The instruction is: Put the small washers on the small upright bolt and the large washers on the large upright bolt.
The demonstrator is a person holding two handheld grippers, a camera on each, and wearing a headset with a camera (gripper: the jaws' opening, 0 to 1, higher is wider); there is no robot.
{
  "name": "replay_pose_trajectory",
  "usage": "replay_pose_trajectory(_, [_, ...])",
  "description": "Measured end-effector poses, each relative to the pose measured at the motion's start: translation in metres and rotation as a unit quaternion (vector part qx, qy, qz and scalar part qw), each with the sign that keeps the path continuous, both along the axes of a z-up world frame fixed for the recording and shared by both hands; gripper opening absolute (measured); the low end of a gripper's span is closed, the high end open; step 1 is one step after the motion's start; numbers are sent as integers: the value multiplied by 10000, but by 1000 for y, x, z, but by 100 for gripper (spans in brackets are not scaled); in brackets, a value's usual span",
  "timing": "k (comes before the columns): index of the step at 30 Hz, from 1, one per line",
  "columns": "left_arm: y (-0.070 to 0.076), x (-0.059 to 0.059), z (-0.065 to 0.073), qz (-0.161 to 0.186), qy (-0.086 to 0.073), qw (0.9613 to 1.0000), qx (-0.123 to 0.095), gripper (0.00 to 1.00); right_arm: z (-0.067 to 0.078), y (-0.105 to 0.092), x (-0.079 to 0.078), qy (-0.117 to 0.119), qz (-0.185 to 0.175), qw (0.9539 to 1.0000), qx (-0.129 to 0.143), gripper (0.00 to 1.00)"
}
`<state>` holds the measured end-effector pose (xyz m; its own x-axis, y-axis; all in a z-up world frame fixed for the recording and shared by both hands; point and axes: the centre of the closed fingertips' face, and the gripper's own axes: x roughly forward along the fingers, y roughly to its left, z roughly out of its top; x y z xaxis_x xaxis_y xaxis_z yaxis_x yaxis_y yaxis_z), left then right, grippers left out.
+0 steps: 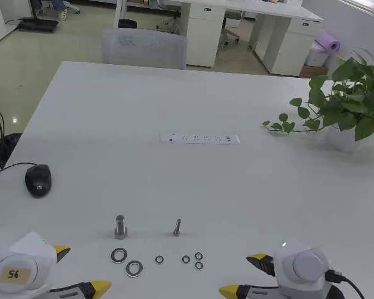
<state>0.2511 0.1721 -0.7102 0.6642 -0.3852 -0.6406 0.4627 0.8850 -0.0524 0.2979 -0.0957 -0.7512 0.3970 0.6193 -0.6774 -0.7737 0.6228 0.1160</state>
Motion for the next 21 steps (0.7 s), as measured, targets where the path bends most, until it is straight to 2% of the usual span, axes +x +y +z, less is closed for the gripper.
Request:
replay_pose_trajectory(6, [2,2,1,22,-3,10000,5,63,2,3,2,43,31,10000,57,57])
replay_pose_trajectory(21, [7,5,1,125,14,9999,-33,63,-3,12,6,132,103,9998,106,61])
